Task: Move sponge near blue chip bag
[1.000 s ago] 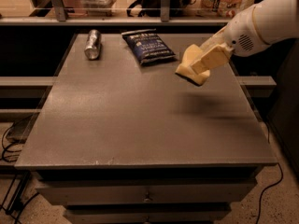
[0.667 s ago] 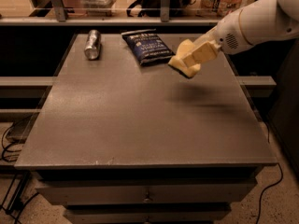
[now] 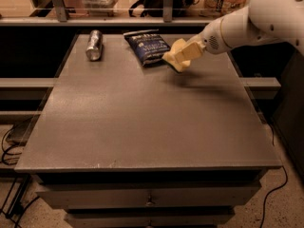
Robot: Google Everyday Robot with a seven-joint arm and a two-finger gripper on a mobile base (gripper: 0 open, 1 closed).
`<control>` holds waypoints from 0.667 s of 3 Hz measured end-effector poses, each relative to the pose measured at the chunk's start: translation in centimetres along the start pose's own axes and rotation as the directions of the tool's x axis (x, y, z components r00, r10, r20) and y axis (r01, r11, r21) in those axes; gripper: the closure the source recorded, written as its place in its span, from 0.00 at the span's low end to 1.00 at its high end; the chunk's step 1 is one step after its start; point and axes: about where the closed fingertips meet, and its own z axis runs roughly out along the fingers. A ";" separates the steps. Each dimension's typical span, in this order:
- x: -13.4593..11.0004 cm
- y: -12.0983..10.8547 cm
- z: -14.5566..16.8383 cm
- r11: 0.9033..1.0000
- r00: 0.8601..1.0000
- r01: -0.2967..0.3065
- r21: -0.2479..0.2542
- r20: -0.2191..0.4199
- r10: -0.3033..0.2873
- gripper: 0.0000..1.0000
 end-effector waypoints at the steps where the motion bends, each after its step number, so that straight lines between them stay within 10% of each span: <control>1: -0.1 -1.6 3.1 1.000 0.999 -0.022 -0.013 0.033 0.023 0.58; 2: 0.1 -3.2 5.2 0.999 0.998 -0.040 -0.013 0.039 0.040 0.35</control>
Offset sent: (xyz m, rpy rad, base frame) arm 0.0830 0.0010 -0.0350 0.0736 0.0027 -0.0281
